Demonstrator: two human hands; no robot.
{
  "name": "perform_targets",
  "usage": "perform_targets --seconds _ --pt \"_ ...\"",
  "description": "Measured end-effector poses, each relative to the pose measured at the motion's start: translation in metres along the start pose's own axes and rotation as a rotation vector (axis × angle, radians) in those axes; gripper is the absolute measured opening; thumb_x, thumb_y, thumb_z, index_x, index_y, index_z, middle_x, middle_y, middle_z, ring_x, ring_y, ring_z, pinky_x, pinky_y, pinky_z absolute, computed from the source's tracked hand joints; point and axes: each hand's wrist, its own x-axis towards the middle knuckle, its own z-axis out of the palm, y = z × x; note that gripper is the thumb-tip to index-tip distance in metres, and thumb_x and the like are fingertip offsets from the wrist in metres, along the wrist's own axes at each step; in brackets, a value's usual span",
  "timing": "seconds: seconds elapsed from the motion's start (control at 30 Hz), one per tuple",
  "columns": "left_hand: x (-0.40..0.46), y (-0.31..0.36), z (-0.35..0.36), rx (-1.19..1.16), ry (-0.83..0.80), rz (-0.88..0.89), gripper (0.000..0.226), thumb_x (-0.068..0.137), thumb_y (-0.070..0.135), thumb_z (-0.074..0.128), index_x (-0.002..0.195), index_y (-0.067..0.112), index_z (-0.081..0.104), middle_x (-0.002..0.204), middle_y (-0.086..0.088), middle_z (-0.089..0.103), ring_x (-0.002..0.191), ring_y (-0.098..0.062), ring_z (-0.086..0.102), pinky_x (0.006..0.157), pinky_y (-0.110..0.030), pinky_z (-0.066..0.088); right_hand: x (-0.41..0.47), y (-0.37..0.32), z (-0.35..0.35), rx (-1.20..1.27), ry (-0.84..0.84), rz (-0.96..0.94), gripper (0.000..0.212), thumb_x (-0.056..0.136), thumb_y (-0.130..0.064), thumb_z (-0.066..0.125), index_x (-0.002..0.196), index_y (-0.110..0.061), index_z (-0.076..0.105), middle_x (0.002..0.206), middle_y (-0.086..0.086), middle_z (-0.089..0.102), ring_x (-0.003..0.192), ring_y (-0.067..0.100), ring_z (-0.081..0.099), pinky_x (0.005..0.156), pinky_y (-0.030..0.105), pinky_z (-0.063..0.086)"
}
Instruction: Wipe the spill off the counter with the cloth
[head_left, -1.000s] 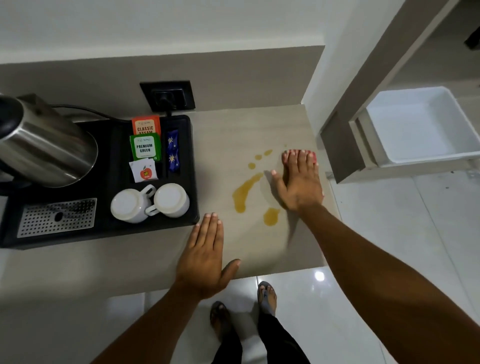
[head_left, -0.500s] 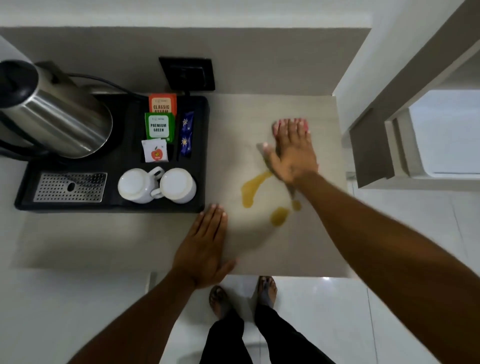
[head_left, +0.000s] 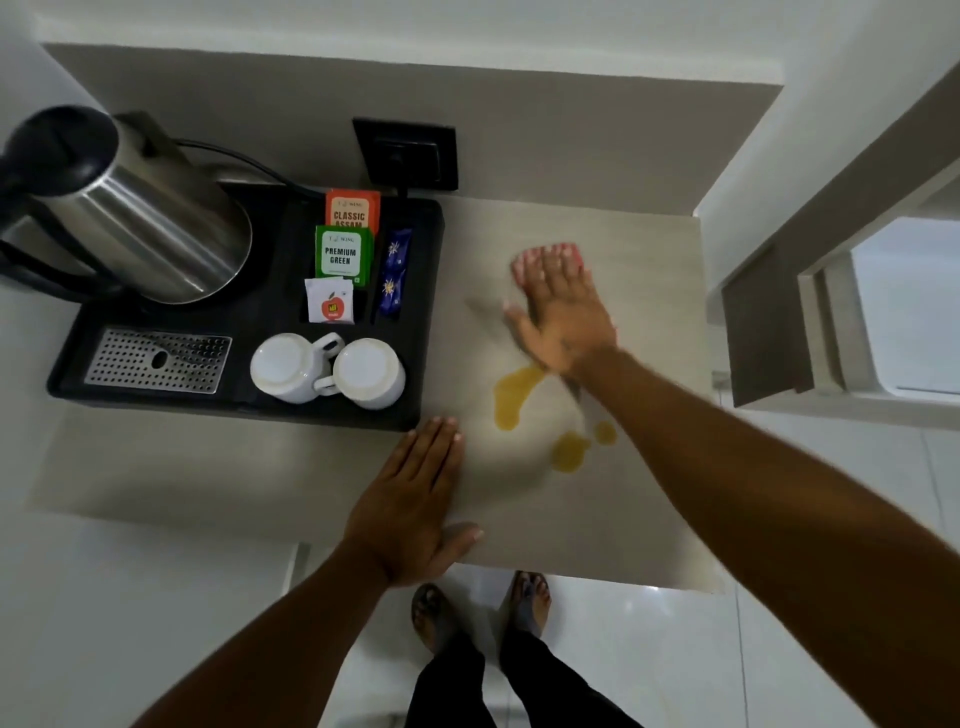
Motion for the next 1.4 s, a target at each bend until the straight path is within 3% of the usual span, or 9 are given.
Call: perform_targets --seconds 0.17,0.33,0.5,0.63,0.83,1.07,1.17,1.3,1.4 --pt "0.001 0.0 -0.002 -0.006 -0.008 -0.011 0.101 0.096 0.072 0.037 0.161 -0.002 0.017 0.17 -0.025 0.016 0.161 -0.035 0.003 0.129 -0.051 0.012 -0.069 0.034 0.009 0.011 0.02 -0.046 0.081 0.097 -0.07 0.01 0.16 -0.02 0.015 0.169 0.012 0.012 0.156 0.031 0.001 0.126 0.048 0.005" --pt "0.0 0.001 -0.003 -0.001 0.023 0.001 0.099 0.095 0.068 0.041 0.16 -0.004 0.02 0.169 -0.026 0.018 0.161 -0.036 0.005 0.13 -0.05 0.01 0.004 0.041 -0.018 0.015 0.019 0.112 0.093 0.089 -0.073 0.001 0.161 -0.016 0.013 0.169 0.015 0.005 0.155 0.035 -0.005 0.125 0.049 -0.002" --pt "-0.001 0.003 -0.008 -0.017 0.023 0.007 0.099 0.094 0.065 0.048 0.157 -0.007 0.025 0.168 -0.028 0.022 0.159 -0.039 0.011 0.128 -0.054 0.017 -0.021 -0.03 0.014 -0.054 -0.091 -0.248 0.085 0.094 -0.073 -0.003 0.161 -0.022 0.004 0.169 0.013 0.0 0.154 0.032 -0.012 0.125 0.051 0.001" --pt "0.0 0.0 -0.001 -0.006 0.029 0.007 0.1 0.094 0.067 0.044 0.158 -0.006 0.022 0.168 -0.028 0.02 0.16 -0.039 0.007 0.129 -0.053 0.013 -0.085 0.018 0.016 -0.09 -0.105 -0.431 0.081 0.097 -0.069 0.017 0.161 -0.019 0.018 0.168 0.013 0.011 0.156 0.031 0.001 0.125 0.051 0.007" --pt "0.001 -0.001 0.002 -0.024 0.011 -0.003 0.101 0.096 0.07 0.037 0.161 -0.004 0.013 0.171 -0.026 0.013 0.161 -0.035 0.002 0.129 -0.051 0.01 -0.018 0.015 -0.005 -0.075 -0.075 -0.17 0.082 0.097 -0.069 0.015 0.161 -0.019 0.009 0.17 0.012 0.0 0.155 0.032 -0.011 0.125 0.05 -0.003" --pt "0.0 0.0 0.004 -0.027 0.024 -0.024 0.105 0.096 0.074 0.036 0.16 -0.006 0.013 0.169 -0.028 0.015 0.16 -0.037 0.004 0.13 -0.051 0.01 -0.11 0.007 0.029 -0.118 -0.122 -0.475 0.079 0.099 -0.068 0.017 0.161 -0.019 0.013 0.169 0.01 0.009 0.156 0.028 -0.002 0.125 0.048 0.005" --pt "-0.002 0.001 0.002 -0.028 0.027 -0.023 0.104 0.096 0.072 0.037 0.16 -0.007 0.013 0.169 -0.029 0.014 0.16 -0.038 0.004 0.13 -0.051 0.01 -0.108 0.033 0.02 -0.125 -0.13 -0.433 0.084 0.097 -0.07 0.015 0.16 -0.015 0.02 0.168 0.012 0.013 0.156 0.03 0.004 0.125 0.047 0.006" --pt "-0.002 0.002 0.001 -0.027 0.007 -0.039 0.107 0.094 0.071 0.043 0.16 -0.008 0.011 0.17 -0.03 0.01 0.16 -0.039 0.002 0.13 -0.051 0.01 -0.066 0.002 0.015 -0.102 -0.088 -0.27 0.079 0.098 -0.069 0.017 0.161 -0.022 0.007 0.17 0.009 0.001 0.155 0.027 -0.009 0.125 0.045 -0.003" --pt "-0.002 0.004 -0.002 -0.035 0.008 -0.055 0.109 0.095 0.075 0.039 0.159 -0.008 0.013 0.169 -0.03 0.012 0.16 -0.039 0.005 0.13 -0.051 0.011 -0.084 -0.025 0.028 -0.078 -0.092 -0.317 0.071 0.1 -0.068 0.014 0.157 -0.03 -0.003 0.169 0.009 0.001 0.155 0.027 -0.01 0.125 0.046 -0.003"
